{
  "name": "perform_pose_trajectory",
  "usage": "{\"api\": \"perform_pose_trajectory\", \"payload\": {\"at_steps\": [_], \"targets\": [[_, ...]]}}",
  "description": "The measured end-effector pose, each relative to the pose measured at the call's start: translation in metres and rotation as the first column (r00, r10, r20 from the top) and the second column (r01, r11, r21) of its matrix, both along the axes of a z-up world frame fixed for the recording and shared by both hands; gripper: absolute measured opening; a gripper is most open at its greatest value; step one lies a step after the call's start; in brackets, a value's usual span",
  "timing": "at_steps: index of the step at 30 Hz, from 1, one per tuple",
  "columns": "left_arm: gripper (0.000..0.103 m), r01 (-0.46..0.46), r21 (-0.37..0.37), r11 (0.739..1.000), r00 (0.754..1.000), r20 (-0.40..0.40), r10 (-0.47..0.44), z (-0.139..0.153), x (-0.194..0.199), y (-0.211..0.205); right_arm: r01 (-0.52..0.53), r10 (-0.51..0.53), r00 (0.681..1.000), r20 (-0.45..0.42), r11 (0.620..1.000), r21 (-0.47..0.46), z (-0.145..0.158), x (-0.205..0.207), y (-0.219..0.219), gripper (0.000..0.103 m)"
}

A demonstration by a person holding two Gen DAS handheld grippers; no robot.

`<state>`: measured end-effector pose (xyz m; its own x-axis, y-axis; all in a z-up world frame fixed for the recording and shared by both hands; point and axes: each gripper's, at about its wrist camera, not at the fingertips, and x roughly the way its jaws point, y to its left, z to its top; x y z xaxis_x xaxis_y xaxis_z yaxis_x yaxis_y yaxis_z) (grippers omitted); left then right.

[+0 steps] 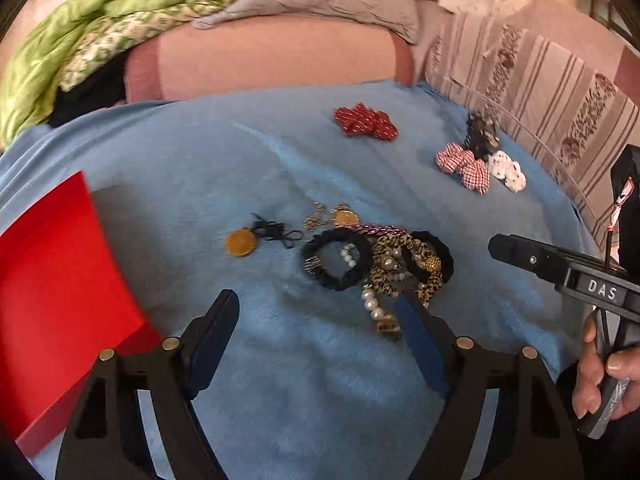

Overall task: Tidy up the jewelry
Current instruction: 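Grasp the black scrunchie with the left tool while the right tool grasps the leopard-print bracelet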

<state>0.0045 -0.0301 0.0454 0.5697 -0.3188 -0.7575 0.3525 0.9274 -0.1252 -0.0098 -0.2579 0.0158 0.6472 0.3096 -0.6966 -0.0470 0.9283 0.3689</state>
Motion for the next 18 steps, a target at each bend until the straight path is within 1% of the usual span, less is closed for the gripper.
{"api": "perform_pose_trajectory", "payload": {"at_steps": [2,4,6,7,8,9,10,11,14,16,18], "targets": [[0.065,0.029,-0.002,1.0,1.0,-0.005,-0.029,-0.002,0.006,-0.007,-0.003,0.003,1.0,-0.01,1.0,0.004,-0.002,0.001,0.0,0.054],[0.06,0.057,0.011,0.998,0.998,-0.005,-0.057,-0.006,0.013,-0.016,-0.002,0.002,1.0,-0.013,1.0,0.008,-0.003,0.002,0.0,0.054],[0.05,0.067,0.024,0.997,0.998,-0.013,-0.067,-0.012,0.021,-0.023,-0.002,0.002,1.0,-0.018,1.0,0.011,-0.005,0.003,0.0,0.054],[0.047,0.073,0.026,0.997,0.997,-0.02,-0.073,-0.016,0.026,-0.026,0.0,0.0,1.0,-0.019,1.0,0.014,-0.005,0.003,-0.001,0.054],[0.042,0.077,0.023,0.997,0.997,-0.023,-0.076,-0.018,0.029,-0.027,0.002,-0.001,1.0,-0.022,1.0,0.017,-0.006,0.003,-0.002,0.054],[0.032,0.089,0.016,0.996,0.996,-0.028,-0.088,-0.021,0.031,-0.029,0.002,-0.002,1.0,-0.025,1.0,0.021,-0.007,0.003,-0.002,0.054],[0.024,0.098,0.016,0.995,0.995,-0.03,-0.098,-0.023,0.033,-0.031,0.003,-0.003,1.0,-0.026,1.0,0.025,-0.007,0.003,-0.003,0.054],[0.013,0.104,0.018,0.994,0.994,-0.034,-0.104,-0.026,0.035,-0.032,0.003,-0.003,1.0,-0.027,1.0,0.028,-0.007,0.003,-0.003,0.054],[0.009,0.104,0.023,0.994,0.994,-0.023,-0.103,-0.029,0.036,-0.032,0.0,0.001,1.0,-0.023,0.999,0.033,-0.008,0.004,-0.002,0.054],[0.009,0.095,0.012,0.995,0.995,-0.006,-0.095,-0.027,0.036,-0.028,-0.008,0.009,1.0,-0.022,0.999,0.044,-0.008,0.004,0.0,0.054],[0.009,0.083,-0.015,0.996,0.996,0.02,-0.083,-0.019,0.034,-0.02,-0.024,0.024,1.0,-0.015,0.998,0.057,-0.007,0.005,0.004,0.054]]}}
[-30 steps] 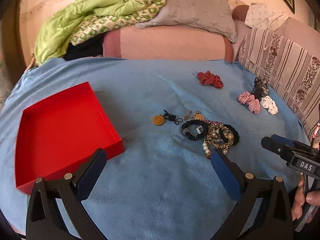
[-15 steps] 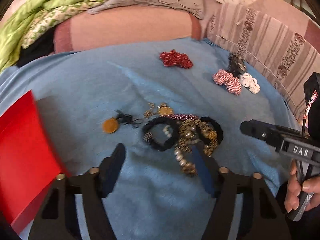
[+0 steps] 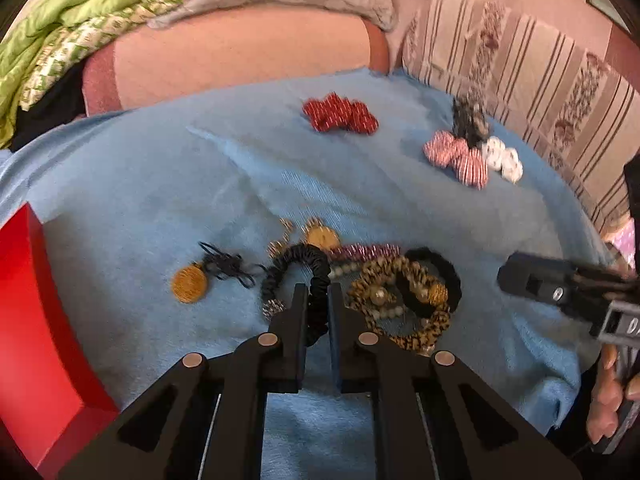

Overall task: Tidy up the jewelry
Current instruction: 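Grasp the black scrunchie with the left tool while the right tool grasps the leopard-print bracelet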

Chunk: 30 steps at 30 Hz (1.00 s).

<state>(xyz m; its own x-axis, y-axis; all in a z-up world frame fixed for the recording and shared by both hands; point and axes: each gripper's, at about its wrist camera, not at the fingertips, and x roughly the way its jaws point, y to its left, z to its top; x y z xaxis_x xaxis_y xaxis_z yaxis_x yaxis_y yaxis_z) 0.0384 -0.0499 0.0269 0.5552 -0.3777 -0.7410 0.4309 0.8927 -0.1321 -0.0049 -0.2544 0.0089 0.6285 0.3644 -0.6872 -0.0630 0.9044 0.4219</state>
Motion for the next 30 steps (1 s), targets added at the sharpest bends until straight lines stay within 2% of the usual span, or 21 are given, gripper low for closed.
{"api": "perform_pose_trajectory", "payload": {"at_steps": [7,10,12,16,17,20,26,30], "targets": [[0.009,-0.037,-0.053,0.998,0.998,0.053,0.04,0.023,-0.003,0.021,-0.098,0.099,0.995,0.018,0.994,-0.051,0.001,0.012,0.036,0.053],[0.009,-0.046,-0.067,0.997,0.997,0.057,0.049,0.028,-0.003,0.028,-0.109,0.109,0.994,-0.009,0.991,-0.072,-0.004,0.022,0.044,0.043],[0.009,-0.049,-0.075,0.996,0.997,0.057,0.053,0.029,-0.002,0.031,-0.116,0.113,0.993,-0.038,0.991,-0.065,-0.011,0.028,0.046,0.025],[0.009,-0.055,-0.081,0.995,0.996,0.059,0.06,0.031,-0.002,0.036,-0.129,0.125,0.991,-0.053,0.989,-0.066,-0.018,0.033,0.051,0.019],[0.009,-0.057,-0.081,0.995,0.996,0.06,0.062,0.031,-0.002,0.038,-0.135,0.132,0.99,-0.048,0.988,-0.07,-0.017,0.032,0.052,0.015],[0.009,-0.061,-0.093,0.994,0.996,0.064,0.067,0.034,-0.003,0.043,-0.144,0.142,0.99,-0.026,0.986,-0.079,-0.015,0.027,0.054,0.014],[0.009,-0.086,-0.124,0.989,0.991,0.088,0.097,0.047,-0.007,0.059,-0.12,0.122,0.989,0.079,0.992,-0.027,0.004,0.014,0.043,0.014],[0.009,-0.11,-0.137,0.984,0.987,0.099,0.124,0.053,-0.009,0.072,-0.126,0.126,0.986,0.111,0.992,-0.006,0.011,0.01,0.044,0.014]]}}
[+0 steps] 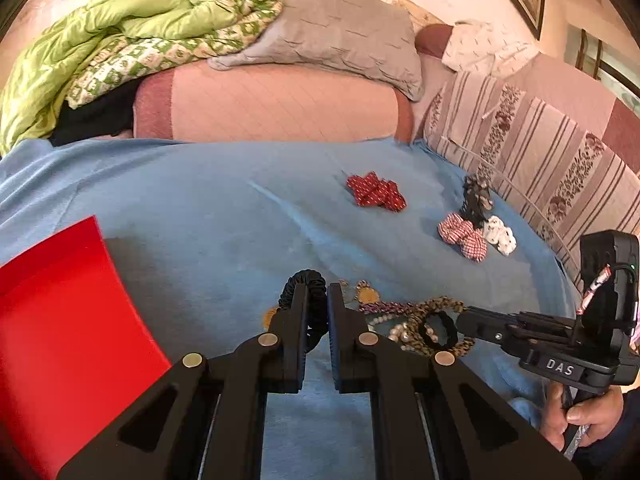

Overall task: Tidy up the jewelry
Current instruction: 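Grasp the black scrunchie with the left tool while the right tool grasps the leopard-print bracelet, then carry both bracelets into the red tray and open both tools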

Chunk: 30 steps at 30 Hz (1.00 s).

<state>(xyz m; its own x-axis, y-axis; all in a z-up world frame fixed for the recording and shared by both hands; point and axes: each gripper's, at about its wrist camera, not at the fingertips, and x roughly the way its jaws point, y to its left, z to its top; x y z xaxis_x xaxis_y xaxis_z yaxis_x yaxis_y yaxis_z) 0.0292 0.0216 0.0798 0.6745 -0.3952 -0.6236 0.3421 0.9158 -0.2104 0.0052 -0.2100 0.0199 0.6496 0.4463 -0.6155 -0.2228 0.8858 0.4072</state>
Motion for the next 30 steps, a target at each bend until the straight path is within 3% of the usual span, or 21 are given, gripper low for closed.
{"api": "perform_pose_trajectory", "payload": {"at_steps": [8,19,30], "targets": [[0.009,-0.053,-0.029,0.998,0.998,0.014,0.054,0.01,0.002,0.027,-0.037,0.037,0.999,0.031,0.999,0.018,0.012,-0.001,0.019,0.014],[0.009,-0.193,-0.046,0.98,0.981,0.014,0.193,0.014,-0.001,0.095,-0.159,0.159,0.983,0.092,0.987,-0.006,0.036,0.016,0.095,0.014],[0.009,-0.393,-0.081,0.916,0.918,-0.09,0.386,0.002,0.016,0.193,-0.275,0.275,0.96,0.047,0.961,-0.002,0.054,0.071,0.196,0.014]]}}
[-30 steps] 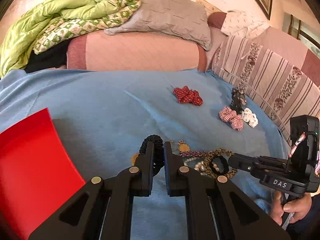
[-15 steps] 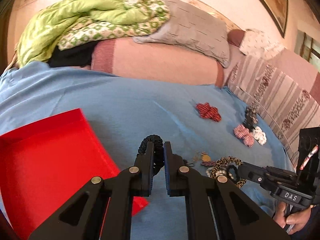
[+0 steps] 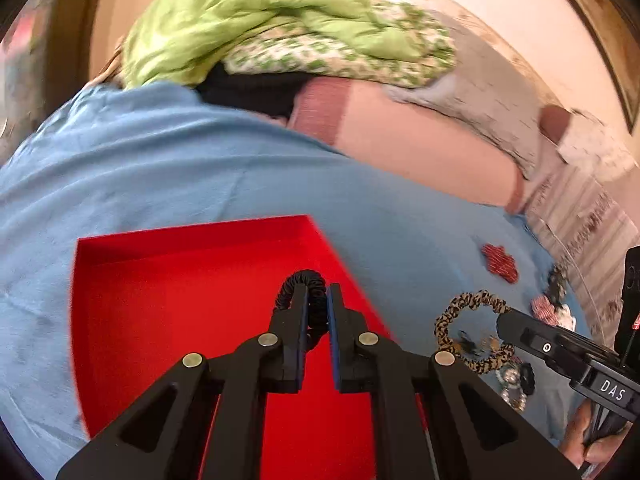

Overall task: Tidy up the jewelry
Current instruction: 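Carry both bracelets into the red tray and open both tools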

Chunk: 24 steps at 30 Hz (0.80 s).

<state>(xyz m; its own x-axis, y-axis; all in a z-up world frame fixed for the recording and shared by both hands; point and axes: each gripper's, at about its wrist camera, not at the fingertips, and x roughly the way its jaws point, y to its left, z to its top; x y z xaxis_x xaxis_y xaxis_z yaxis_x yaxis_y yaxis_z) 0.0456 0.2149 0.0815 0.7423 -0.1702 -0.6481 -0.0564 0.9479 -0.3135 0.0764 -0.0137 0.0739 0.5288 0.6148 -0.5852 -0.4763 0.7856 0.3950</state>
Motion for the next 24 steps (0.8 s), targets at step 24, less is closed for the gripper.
{"api": "perform_pose_trajectory", "payload": {"at_steps": [24], "targets": [[0.009,-0.198,-0.086,0.976,0.977,-0.095,0.19,-0.029,0.019,0.08,-0.021,-0.005,0.983,-0.182,0.989,-0.143,-0.051,0.092,0.134,0.015]]}}
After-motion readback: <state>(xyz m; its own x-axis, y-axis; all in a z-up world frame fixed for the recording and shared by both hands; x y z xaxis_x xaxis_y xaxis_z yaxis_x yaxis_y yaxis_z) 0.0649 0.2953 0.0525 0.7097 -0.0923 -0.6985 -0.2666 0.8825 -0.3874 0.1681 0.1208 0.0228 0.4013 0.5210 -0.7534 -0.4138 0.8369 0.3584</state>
